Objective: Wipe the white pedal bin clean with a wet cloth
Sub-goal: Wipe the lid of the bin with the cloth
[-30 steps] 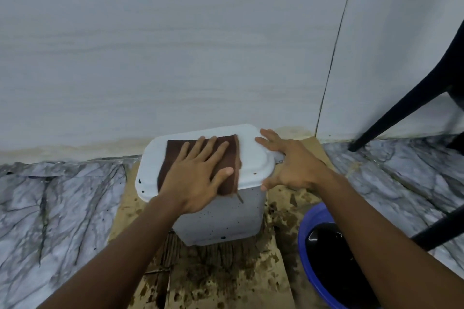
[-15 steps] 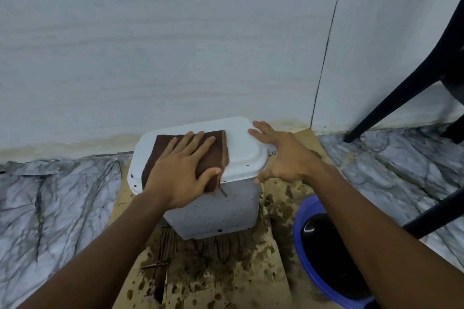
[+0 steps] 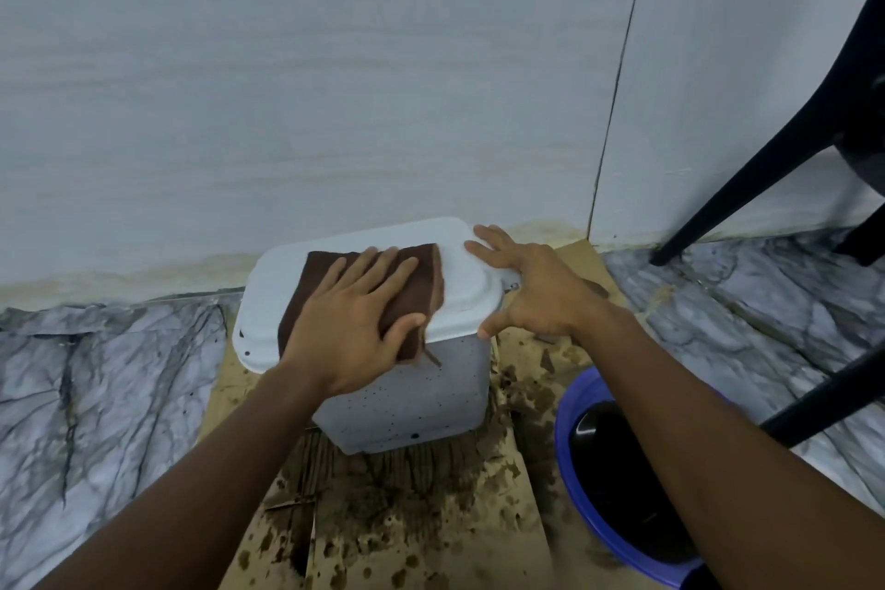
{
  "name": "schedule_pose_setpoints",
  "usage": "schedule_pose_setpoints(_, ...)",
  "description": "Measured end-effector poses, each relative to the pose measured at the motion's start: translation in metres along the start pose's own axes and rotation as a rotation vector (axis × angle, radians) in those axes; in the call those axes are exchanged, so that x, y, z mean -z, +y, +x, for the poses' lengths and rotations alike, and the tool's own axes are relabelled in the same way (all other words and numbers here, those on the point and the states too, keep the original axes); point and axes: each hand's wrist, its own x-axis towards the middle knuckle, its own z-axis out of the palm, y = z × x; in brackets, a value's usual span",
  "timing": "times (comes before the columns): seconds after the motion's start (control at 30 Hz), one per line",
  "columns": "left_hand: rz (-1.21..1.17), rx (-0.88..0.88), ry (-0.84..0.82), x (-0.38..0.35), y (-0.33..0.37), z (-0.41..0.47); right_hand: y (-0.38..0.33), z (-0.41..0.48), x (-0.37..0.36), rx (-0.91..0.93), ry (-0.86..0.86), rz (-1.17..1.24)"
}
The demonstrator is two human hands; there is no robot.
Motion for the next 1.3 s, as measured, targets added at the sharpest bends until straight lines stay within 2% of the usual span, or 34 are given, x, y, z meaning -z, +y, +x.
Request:
schedule_pose_setpoints(0.27,0.057,0.055,-0.015,-0.012,0.062,0.045,-0.002,-0.002,-0.001,0.068,0.036,0.121)
schedule_pose_setpoints(0.43,-0.008,-0.016,0.085,-0.007,0.028,0.016,-0.007,-0.004,0.002,-0.010,0.017,0.105)
schedule_pose_setpoints(0.53,-0.019,0.018,0.132,-0.004,0.007,0.005,-0.011,-0.006,0.003,-0.016,0.004,0.052)
schedule_pose_setpoints(0.77,0.035,0.011,0.095,-0.011,0.051,0.038,-0.009,-0.005,0.001,-0.010,0.016,0.135)
schedule_pose_setpoints(0.9,0.028,-0.011,0.141,-0.007,0.031,0.020,-0.009,-0.006,0.002,-0.009,0.009,0.089)
schedule_pose_setpoints(1.0,0.052,0.043,0.140,-0.005,0.019,0.011,-0.012,-0.007,0.002,-0.021,0.015,0.064)
schedule_pose_setpoints(1.1,0.073,0.074,0.090,-0.006,0.036,0.022,-0.013,-0.007,0.000,-0.018,0.027,0.063)
schedule_pose_setpoints(1.3,0.063,0.115,0.050,-0.009,0.060,0.039,-0.007,-0.004,-0.004,0.002,0.022,0.172)
